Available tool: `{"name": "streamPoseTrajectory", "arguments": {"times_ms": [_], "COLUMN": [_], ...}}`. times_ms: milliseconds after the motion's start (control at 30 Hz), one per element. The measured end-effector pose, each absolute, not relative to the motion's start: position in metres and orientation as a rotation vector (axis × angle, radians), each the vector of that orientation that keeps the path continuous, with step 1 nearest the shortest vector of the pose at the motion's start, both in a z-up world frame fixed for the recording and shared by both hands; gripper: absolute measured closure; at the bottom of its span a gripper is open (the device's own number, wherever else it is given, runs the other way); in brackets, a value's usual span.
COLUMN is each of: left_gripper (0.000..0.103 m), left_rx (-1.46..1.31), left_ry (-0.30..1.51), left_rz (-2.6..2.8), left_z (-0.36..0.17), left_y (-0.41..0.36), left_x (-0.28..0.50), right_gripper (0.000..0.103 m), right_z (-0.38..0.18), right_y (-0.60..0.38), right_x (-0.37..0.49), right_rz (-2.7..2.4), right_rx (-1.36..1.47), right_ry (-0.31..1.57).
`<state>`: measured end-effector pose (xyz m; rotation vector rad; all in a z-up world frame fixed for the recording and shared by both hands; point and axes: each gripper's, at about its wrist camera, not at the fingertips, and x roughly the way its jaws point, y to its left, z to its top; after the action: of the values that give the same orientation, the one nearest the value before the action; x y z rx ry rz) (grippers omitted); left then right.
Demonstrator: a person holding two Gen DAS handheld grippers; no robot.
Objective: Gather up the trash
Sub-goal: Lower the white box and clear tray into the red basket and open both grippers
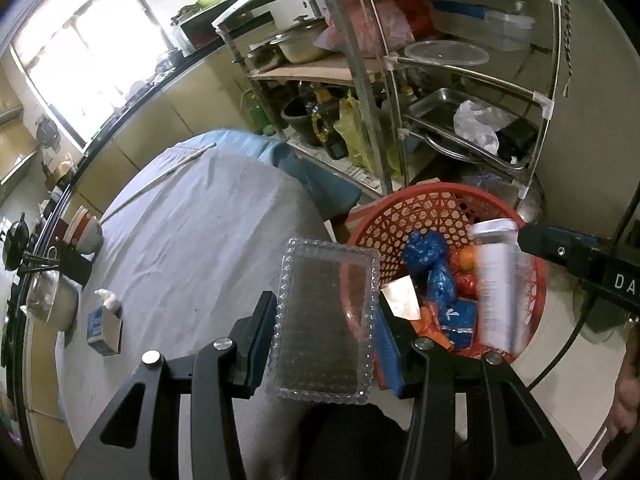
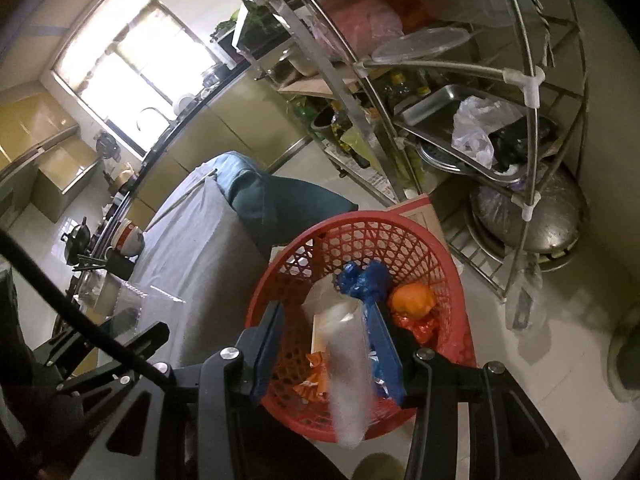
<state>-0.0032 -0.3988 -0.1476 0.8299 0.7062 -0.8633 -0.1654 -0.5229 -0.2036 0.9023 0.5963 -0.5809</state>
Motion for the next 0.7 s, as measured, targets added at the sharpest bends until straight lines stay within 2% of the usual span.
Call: {"name": "streamPoseTrajectory", "arguments": {"times_ms": [533,700], "left_gripper": [0.053,0.05], "left_rx": [0.872,0.79], "left_ry": [0.728,0.826], "left_rz": [-0.94,-1.069], "left_z": [-0.162,-0.158], "left_y": [-0.437,-0.45], "left_x": [-0.015,-0.007], "right_gripper": [0.055,0.055], "right_z": [-0.222,-0.222], "right_y": [-0.551,-0.559], "right_x": [-0.192,-0.208], "right_rz": [-0.658,-0.7], "right_rx": [0.983,1.002], "right_ry": [0.598,0.582]}}
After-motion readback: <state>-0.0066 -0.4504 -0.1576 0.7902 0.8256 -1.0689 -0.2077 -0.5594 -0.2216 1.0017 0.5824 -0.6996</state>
